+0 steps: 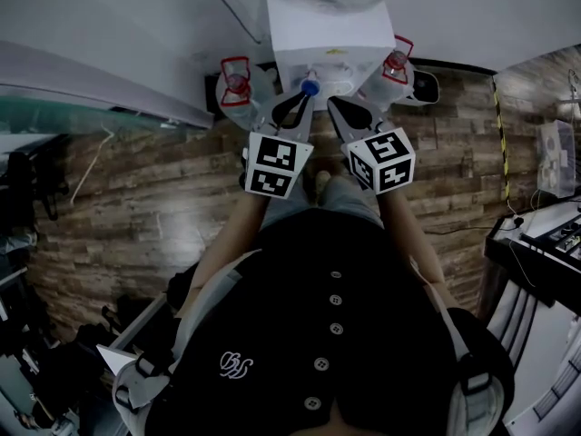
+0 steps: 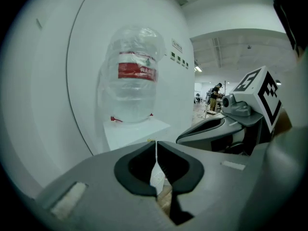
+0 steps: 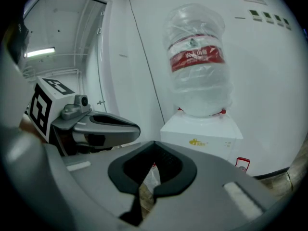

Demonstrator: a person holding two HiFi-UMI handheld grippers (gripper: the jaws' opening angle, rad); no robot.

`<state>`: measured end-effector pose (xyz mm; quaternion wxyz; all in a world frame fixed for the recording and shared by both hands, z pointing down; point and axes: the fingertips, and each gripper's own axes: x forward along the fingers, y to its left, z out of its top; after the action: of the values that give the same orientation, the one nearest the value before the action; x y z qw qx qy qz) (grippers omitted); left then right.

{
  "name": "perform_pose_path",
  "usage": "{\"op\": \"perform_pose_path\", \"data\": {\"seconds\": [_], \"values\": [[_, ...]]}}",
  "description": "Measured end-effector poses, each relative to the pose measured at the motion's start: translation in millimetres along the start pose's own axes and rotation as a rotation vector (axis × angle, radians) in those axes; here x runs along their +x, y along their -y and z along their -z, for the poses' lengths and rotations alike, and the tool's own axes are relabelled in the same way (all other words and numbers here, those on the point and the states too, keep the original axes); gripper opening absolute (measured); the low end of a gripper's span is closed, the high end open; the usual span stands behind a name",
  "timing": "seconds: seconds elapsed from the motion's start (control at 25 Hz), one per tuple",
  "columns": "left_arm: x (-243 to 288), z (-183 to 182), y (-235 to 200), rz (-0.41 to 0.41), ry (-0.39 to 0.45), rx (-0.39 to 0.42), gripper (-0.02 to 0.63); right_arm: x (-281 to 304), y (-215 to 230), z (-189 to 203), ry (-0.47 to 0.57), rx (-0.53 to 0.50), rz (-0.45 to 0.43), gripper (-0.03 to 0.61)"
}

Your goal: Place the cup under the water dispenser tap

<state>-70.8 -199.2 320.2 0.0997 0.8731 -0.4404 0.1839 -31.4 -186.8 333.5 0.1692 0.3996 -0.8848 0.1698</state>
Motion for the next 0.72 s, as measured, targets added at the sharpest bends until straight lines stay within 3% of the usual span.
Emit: {"op": "perform_pose_path", "data": {"seconds": [0.04, 0.32, 0.72], "values": [[-2.7, -1.1, 0.1, -0.003, 0.011, -0.011, 0.002, -1.5, -0.9, -1.1, 0.003, -0.001, 0.001, 0.0], [-15.5, 0.3, 9.7, 0.03, 0.052, -0.049, 0.0, -10.8, -6.9, 1.8, 0.004, -0.017, 0.001, 0.0], [-20.9, 21.0, 13.4, 0.066, 0.001, -0.108, 0.0, -16.9, -21.2, 12.3, -0.017, -0.033, -0.018, 0.0]]}}
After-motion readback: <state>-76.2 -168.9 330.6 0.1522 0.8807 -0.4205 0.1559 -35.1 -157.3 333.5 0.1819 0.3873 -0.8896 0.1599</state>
